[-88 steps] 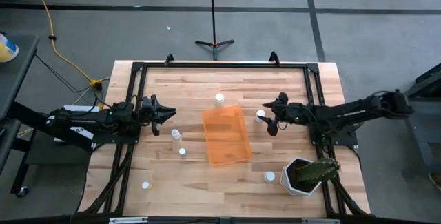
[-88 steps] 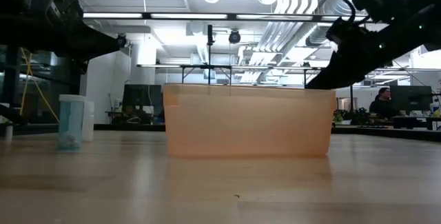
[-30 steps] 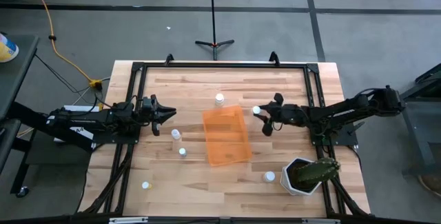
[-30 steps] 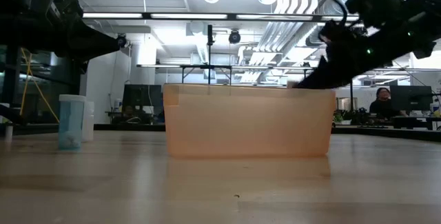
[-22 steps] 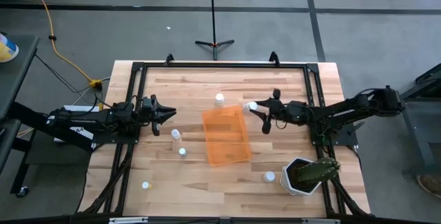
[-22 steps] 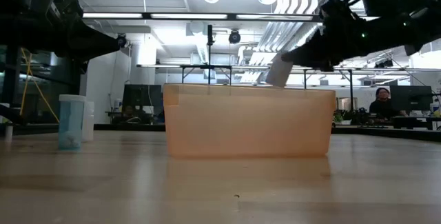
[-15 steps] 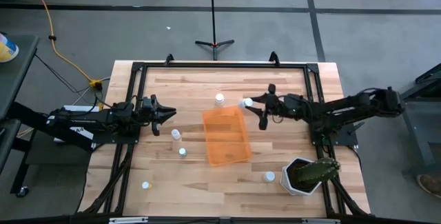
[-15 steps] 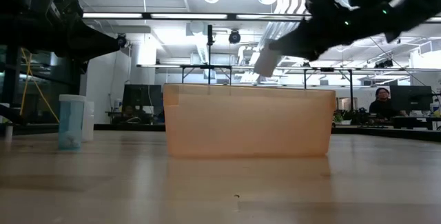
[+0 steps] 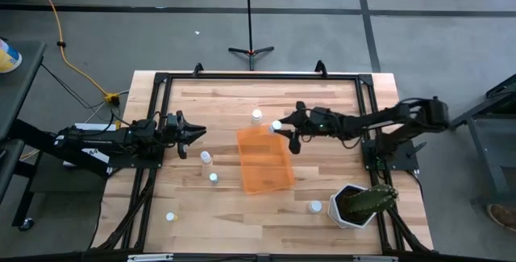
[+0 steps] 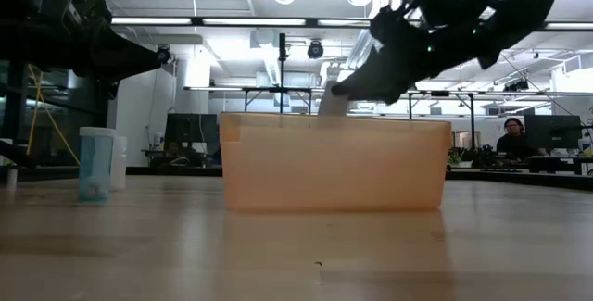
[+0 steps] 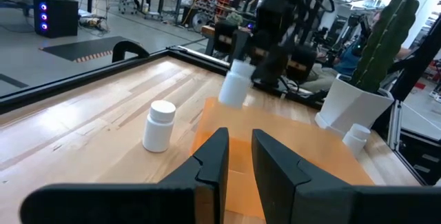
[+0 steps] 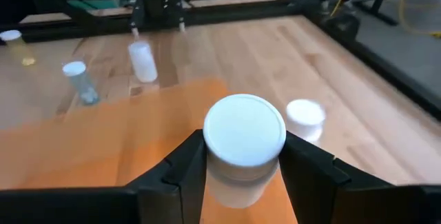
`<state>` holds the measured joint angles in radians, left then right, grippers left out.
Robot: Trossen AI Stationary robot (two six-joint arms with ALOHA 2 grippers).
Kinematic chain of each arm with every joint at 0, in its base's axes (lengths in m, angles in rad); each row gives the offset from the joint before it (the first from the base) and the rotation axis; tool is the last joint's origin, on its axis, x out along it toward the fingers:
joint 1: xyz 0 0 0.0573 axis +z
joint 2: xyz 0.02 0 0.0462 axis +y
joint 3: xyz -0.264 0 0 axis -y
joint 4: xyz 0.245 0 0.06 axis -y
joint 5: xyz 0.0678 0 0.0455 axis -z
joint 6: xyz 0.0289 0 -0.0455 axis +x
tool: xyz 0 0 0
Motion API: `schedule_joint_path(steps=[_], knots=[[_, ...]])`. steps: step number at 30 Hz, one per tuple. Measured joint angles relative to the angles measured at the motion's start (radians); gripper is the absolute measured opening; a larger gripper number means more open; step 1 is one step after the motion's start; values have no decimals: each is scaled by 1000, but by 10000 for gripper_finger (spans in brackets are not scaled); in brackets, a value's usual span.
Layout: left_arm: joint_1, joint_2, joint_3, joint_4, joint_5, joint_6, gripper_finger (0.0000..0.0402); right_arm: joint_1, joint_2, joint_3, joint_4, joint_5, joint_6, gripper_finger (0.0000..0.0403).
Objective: Pick and place pill bottles into a basket
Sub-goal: Put the middle large white pill bottle into the bin, then put the top large white pill bottle into the bin
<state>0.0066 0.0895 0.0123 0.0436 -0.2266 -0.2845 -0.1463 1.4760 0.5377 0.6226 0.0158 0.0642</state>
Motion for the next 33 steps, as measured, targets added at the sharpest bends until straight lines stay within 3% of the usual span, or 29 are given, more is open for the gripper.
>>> schedule_joint_path(steps=[11, 22, 33], knots=[[0, 0, 0, 0, -4, 0, 101, 0, 168, 0, 55, -24, 14, 157], [0, 0, 0, 0, -5, 0, 101, 0, 173, 0, 45, -18, 7, 165], [0, 0, 0, 0, -17, 0, 101, 0, 173, 0, 45, 13, 14, 208]])
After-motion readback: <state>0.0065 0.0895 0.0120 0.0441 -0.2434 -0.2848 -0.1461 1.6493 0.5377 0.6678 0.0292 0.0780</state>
